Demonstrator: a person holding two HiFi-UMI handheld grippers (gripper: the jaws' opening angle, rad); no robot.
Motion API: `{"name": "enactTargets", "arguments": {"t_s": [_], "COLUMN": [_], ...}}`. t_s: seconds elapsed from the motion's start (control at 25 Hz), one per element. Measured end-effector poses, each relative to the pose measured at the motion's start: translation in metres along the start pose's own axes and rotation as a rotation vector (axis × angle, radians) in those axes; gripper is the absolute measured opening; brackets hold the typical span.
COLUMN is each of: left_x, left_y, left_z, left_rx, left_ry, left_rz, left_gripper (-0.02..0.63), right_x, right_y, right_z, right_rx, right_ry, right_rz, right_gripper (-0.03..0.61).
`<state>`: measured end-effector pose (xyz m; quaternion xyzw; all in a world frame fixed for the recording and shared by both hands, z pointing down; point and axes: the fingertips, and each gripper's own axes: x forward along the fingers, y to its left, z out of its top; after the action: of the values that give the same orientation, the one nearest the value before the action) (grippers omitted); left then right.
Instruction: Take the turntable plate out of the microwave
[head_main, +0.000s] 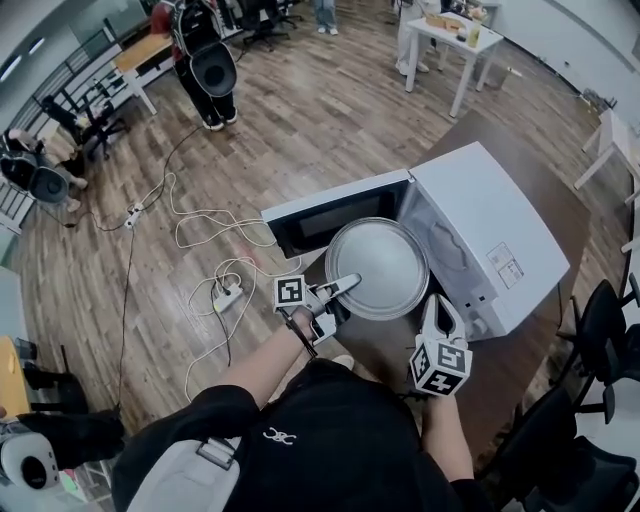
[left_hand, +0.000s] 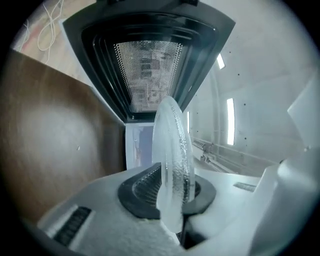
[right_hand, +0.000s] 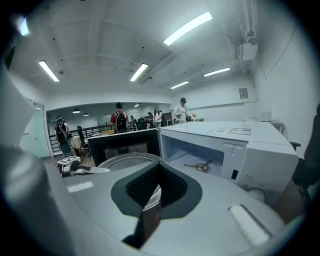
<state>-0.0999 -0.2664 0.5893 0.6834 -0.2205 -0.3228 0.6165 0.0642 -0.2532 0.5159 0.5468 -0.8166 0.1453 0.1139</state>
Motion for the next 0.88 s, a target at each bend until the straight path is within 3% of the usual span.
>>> {"name": "enactTargets", "arguments": {"t_s": [0.32, 0.88], "left_x": [-0.010, 0.000], "left_y": [-0.017, -0.018], "left_z": [-0.011, -0.024], "left_rx": [-0.016, -0.023], "left_ry": [-0.013, 0.029], "left_rz": [-0.049, -0.061], "left_gripper": [0.037, 0.037], "right_x": [-0.002, -0.016], "right_y": [0.000, -0.008], "right_z": [-0.002, -0.003], "right_rx": [0.006, 0.036], "right_ry": [-0.004, -0.027], "right_rz": [-0.020, -0.049], "right_gripper": [0.006, 0.006]}}
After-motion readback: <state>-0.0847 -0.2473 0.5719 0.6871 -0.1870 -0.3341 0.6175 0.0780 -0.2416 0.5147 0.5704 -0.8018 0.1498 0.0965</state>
